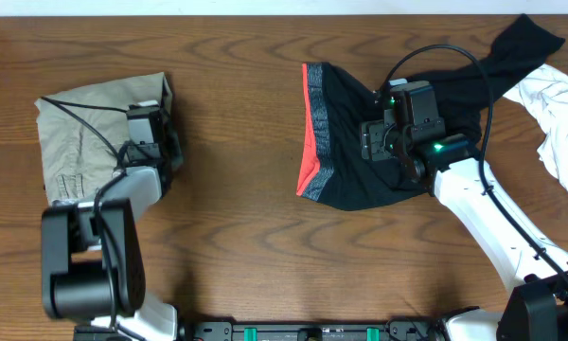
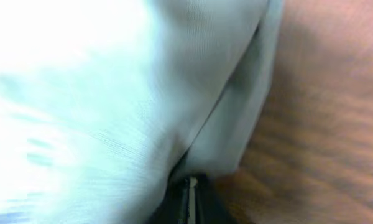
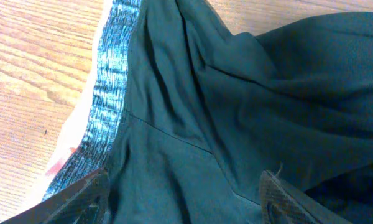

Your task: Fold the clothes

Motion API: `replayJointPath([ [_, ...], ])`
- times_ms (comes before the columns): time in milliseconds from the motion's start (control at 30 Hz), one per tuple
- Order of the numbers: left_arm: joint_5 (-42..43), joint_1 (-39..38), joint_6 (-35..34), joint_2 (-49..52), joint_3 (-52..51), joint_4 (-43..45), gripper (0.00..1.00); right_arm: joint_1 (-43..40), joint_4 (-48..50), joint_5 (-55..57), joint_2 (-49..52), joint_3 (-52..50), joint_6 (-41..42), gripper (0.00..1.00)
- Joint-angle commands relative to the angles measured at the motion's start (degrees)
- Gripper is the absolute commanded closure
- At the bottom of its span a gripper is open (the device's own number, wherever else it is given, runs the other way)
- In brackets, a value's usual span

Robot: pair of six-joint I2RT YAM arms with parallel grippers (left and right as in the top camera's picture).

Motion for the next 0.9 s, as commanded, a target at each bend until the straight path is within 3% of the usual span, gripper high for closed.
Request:
replayJointPath([
  [0,0.52,-0.04,0.26,-6.51,0.70,0.17,0.57,0.37,0.44,-0.22,0.07,0.22,0.63,0.25],
  [33,1.53,-0.33,0.24,-8.22,0.70,-0.22,0.42,0.33,0.66,-0.20,0.04,0.22,0.63,0.24],
  [200,12.13,-4.57,-0.96,-17.16,0.70,-5.88,0.02,-0.52,1.09,0.81,-1.29,0.24,0.63,0.19],
  [333,20.59,-10.47,-6.01,-19.91,0.68,-10.43,0.02,-3.45,-0.72,2.62,-3.87,0.24,0.63,0.11],
  [467,28.00,-18.03,-10.67,-18.53,0.66,-14.71,0.02,-8.24,-5.18,2.58,-5.40,0.24,0.68,0.10],
  [867,28.11,-37.05,-15.56,-6.47,0.57,-13.79,0.02,-12.39,-9.60,2.49,-5.38,0.22,0.68,0.05],
])
